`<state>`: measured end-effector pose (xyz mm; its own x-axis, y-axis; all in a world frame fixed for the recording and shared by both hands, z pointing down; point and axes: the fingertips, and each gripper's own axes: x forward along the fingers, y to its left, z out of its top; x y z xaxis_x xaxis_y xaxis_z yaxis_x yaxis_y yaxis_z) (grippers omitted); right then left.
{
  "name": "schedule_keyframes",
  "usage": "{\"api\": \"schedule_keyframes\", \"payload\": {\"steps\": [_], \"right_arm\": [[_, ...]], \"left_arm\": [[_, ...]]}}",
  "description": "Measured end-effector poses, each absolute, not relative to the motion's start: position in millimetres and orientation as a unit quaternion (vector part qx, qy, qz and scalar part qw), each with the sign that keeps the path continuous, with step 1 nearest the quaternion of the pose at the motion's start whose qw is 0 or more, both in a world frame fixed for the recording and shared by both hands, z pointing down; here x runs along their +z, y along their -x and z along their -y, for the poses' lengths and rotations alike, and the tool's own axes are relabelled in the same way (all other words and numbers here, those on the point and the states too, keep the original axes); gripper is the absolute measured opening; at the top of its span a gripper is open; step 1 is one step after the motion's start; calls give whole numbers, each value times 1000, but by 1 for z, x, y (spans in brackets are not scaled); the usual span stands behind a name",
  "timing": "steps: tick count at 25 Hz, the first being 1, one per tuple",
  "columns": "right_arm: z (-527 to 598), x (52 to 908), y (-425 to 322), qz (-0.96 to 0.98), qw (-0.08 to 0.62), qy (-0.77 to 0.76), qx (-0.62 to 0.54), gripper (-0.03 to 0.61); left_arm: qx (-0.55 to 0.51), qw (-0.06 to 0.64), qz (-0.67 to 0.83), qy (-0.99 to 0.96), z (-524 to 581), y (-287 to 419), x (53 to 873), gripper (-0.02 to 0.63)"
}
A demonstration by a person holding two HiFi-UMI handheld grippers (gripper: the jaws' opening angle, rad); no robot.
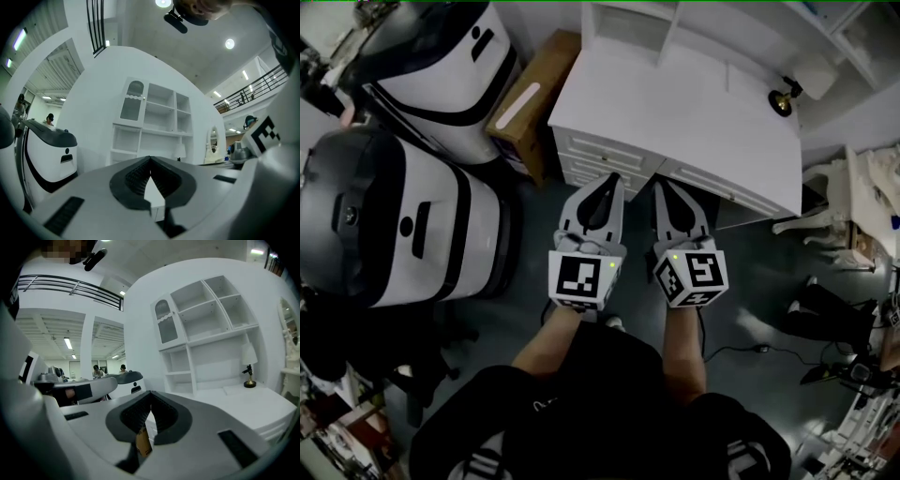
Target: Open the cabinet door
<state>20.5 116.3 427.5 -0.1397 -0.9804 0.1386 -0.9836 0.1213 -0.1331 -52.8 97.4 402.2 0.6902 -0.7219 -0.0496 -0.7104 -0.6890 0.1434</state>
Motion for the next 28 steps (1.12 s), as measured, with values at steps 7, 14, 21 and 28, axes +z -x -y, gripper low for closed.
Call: {"api": "schedule_keyframes", "payload": {"steps": [7, 14, 21, 28], "right_arm": [[-70, 421, -10, 746, 14, -660, 88, 20], [-43, 413, 0, 740, 18, -668, 74, 20], [-29, 400, -4, 734, 15, -676, 60, 20], [-22, 395, -20, 719, 16, -693, 48, 20]], "left_arm": [[-61, 65, 381, -920, -51, 60, 399, 11], [-37, 59, 371, -926, -20, 64, 400, 11], [-40, 51, 359, -931, -1, 57, 389, 11], [-39, 55, 340, -938, 14, 41, 388, 11]]}}
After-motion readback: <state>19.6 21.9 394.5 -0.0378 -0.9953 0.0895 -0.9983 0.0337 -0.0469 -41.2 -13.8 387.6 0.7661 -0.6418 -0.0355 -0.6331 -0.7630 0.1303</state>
